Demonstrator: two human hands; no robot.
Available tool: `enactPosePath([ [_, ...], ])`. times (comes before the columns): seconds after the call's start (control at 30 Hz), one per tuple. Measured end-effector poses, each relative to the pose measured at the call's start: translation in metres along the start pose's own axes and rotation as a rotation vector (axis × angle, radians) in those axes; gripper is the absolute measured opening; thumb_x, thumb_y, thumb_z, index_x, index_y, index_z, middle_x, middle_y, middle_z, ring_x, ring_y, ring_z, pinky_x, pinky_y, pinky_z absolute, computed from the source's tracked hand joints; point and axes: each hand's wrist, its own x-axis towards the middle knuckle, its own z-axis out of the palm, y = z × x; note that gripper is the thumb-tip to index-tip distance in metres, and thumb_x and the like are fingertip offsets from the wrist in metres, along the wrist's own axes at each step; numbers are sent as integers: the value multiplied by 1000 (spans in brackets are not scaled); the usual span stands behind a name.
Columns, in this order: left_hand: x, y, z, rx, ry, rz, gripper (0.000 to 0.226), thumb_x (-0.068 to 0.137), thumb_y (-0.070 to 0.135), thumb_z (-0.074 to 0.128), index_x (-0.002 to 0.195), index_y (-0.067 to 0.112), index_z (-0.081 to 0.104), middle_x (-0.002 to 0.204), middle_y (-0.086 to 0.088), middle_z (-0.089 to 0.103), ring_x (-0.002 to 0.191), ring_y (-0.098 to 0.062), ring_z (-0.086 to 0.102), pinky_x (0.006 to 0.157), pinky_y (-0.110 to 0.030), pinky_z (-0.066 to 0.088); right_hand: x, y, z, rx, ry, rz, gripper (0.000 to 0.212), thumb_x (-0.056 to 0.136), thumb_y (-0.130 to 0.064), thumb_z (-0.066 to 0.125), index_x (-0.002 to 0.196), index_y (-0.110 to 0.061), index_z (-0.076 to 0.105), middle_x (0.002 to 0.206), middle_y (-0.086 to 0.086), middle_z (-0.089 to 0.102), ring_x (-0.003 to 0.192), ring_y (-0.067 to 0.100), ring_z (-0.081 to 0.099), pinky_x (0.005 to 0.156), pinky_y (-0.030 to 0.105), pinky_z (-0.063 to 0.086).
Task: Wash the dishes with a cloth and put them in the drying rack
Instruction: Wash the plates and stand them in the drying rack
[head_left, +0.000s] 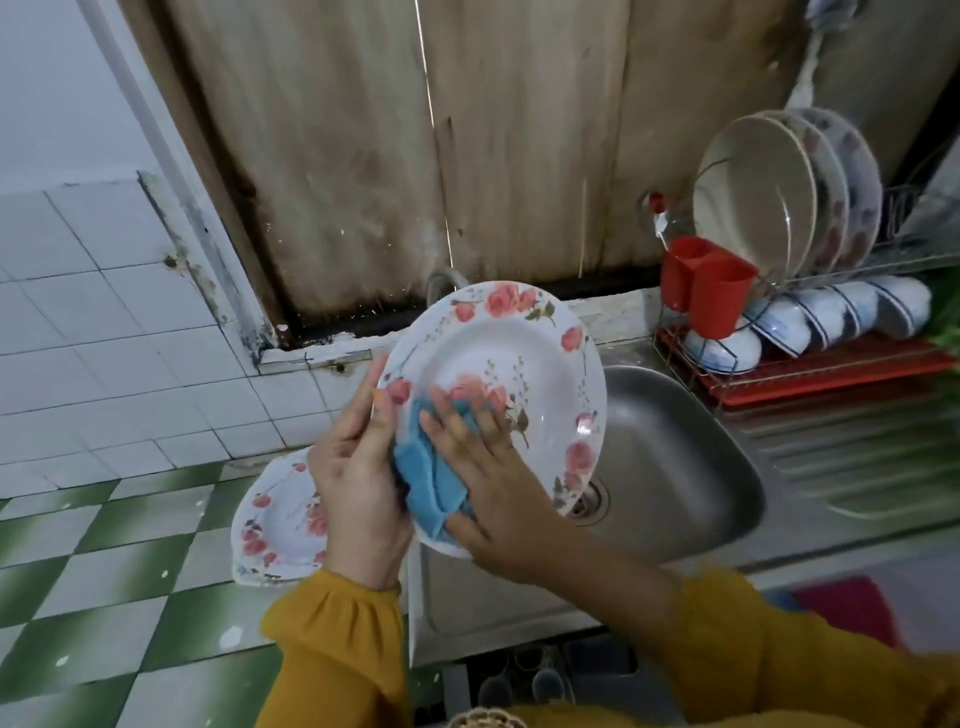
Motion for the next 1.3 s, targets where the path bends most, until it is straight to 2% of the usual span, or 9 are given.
enactPosePath([
  [0.2, -4, -23, 38, -48, 38, -76, 30, 79, 17, 60, 103, 27, 75, 116, -3, 71, 114, -27, 64, 91, -43, 55, -48, 104, -64, -256, 96, 281, 58, 100, -52, 30, 152, -29, 21, 163, -10, 7, 150, 31, 0, 117, 60, 4],
  [0.47, -10, -63, 109, -8, 47, -107, 40, 78, 21, 64, 118, 19, 66, 118, -5, 70, 113, -29, 64, 90, -47, 55, -70, 167, -160, 135, 480, 737, 49, 93, -3, 47, 140, -17, 50, 129, 14, 47, 114, 20, 50, 96, 16, 45],
  [0.63, -13, -82, 139, -128, 90, -158, 25, 95, 14, 55, 114, 27, 66, 118, 0, 70, 112, -25, 65, 87, -44, 57, -102, 194, -210, 366, 621, 1058, 52, 85, 10, 48, 83, -32, 78, 106, 17, 65, 86, 34, 64, 70, 35, 57],
  [0.73, -24, -95, 167, -97, 63, -179, 25, 94, 14, 57, 111, 29, 68, 118, 0, 71, 108, -24, 68, 88, -50, 56, -101, 188, -240, 734, 765, 1205, 27, 92, -10, 58, 81, -26, 76, 98, 13, 70, 88, 31, 65, 69, 37, 56],
  [0.8, -34, -107, 186, -74, 44, -202, 25, 94, 14, 57, 111, 27, 69, 121, -2, 69, 108, -26, 67, 91, -54, 54, -103, 184, -259, 714, 688, 1109, 8, 92, -26, 66, 95, -28, 73, 104, 8, 70, 93, 14, 67, 80, 30, 56],
  [0.93, -50, -127, 218, -71, -6, -282, 24, 96, 16, 56, 112, 27, 70, 119, 0, 70, 106, -26, 68, 89, -55, 54, -117, 188, -284, 127, 483, 813, 65, 79, -24, 80, 133, -41, 48, 118, -4, 45, 97, -6, 48, 82, 0, 38],
  [1.03, -59, -137, 232, -113, -29, -338, 25, 96, 20, 54, 115, 28, 68, 115, -1, 72, 104, -28, 69, 84, -55, 56, -131, 199, -298, -178, 385, 806, 74, 77, -31, 80, 135, -54, 40, 126, -5, 42, 102, 12, 50, 82, 26, 51],
  [1.23, -63, -163, 266, -216, -102, -408, 33, 95, 22, 55, 127, 27, 63, 120, -8, 69, 109, -34, 66, 84, -58, 55, -152, 224, -336, 148, 410, 843, 72, 70, -22, 87, 114, -63, 48, 111, -10, 45, 95, 4, 53, 80, 12, 43],
  [1.3, -62, -175, 279, -220, -144, -406, 36, 96, 23, 54, 132, 26, 60, 124, -10, 66, 111, -37, 64, 89, -62, 51, -157, 235, -344, 190, 402, 883, 70, 66, -17, 88, 113, -60, 57, 111, 0, 52, 94, 13, 57, 82, 25, 52],
])
